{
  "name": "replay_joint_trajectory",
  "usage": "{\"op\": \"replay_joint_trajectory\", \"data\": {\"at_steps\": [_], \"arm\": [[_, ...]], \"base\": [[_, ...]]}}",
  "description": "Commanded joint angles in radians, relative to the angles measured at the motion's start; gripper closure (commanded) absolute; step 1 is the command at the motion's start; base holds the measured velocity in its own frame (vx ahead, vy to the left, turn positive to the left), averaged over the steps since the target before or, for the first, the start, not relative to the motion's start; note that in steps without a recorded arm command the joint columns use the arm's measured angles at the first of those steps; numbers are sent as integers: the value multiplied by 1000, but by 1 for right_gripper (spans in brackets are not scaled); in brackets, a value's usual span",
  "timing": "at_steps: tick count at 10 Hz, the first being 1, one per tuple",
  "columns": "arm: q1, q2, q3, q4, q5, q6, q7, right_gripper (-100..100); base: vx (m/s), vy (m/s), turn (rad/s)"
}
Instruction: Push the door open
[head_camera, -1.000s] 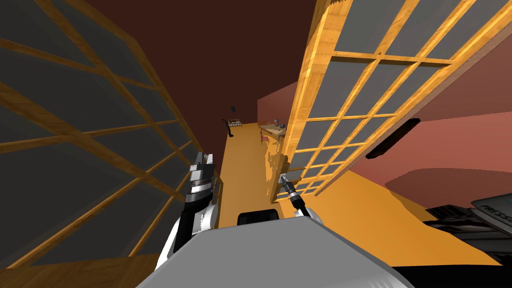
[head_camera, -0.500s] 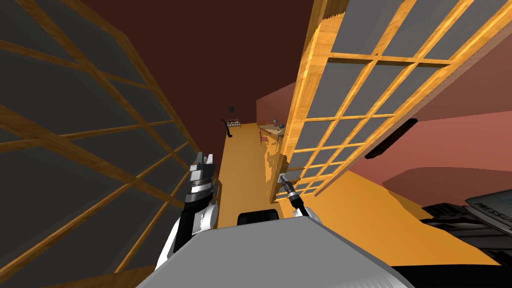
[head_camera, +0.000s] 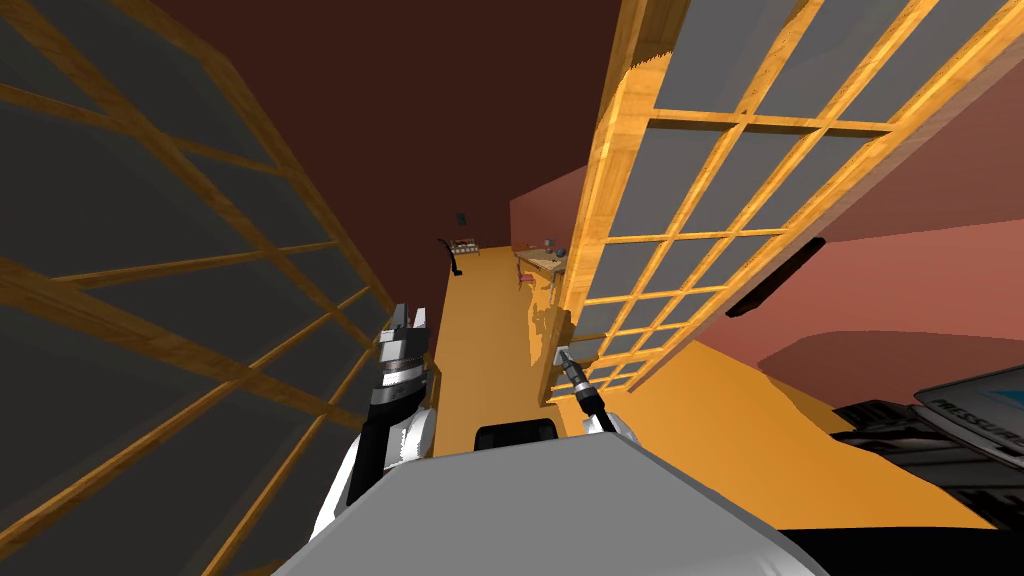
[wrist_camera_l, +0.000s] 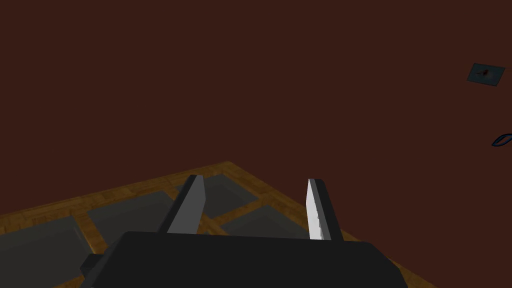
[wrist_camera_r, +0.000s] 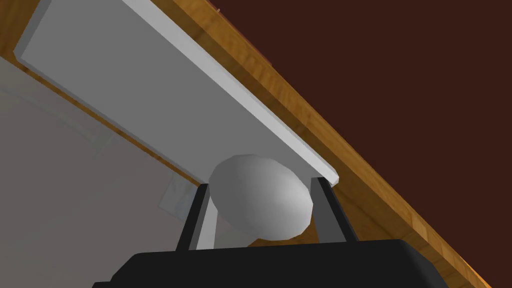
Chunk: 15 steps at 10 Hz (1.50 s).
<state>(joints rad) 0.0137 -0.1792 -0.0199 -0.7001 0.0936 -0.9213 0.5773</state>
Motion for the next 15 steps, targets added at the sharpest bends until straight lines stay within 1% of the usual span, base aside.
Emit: {"op": "replay_joint_trajectory", "data": {"at_steps": [1, 2, 3, 4, 5, 6, 7, 8, 9, 10, 11, 12, 13, 14, 15], "arm": [[-7, 0, 5, 5, -19, 4, -50, 100], [-7, 0, 5, 5, -19, 4, -65, 100], [-12, 3, 12, 9, -31, 4, -100, 100], [-12, 3, 12, 9, -31, 4, -106, 100], [-18, 6, 19, 14, -43, 5, -144, 100], [-23, 8, 26, 18, -55, 5, -169, 100], [-23, 8, 26, 18, -55, 5, -187, 100], [-28, 11, 33, 22, -67, 6, -219, 100], [-28, 11, 33, 22, -67, 6, -228, 100], [-33, 14, 40, 26, -79, 7, -266, 100], [-33, 14, 40, 26, -79, 7, -269, 100], [-39, 17, 47, 31, -91, 7, -310, 100], [-44, 20, 55, 35, -104, 8, -334, 100], [-44, 20, 55, 35, -104, 8, -352, 100], [-50, 23, 62, 40, -117, 8, -386, 100]], "base": [[48, 5, -67], [43, 9, -28], [47, -3, -44], [35, 2, -21], [35, 4, -49], [46, 3, -83], [40, 6, -26], [43, 6, -38], [32, 2, -20], [42, -3, -49], [33, -1, -25], [31, 5, -58], [43, 11, -73], [39, 6, -28], [42, 0, -48]]}}
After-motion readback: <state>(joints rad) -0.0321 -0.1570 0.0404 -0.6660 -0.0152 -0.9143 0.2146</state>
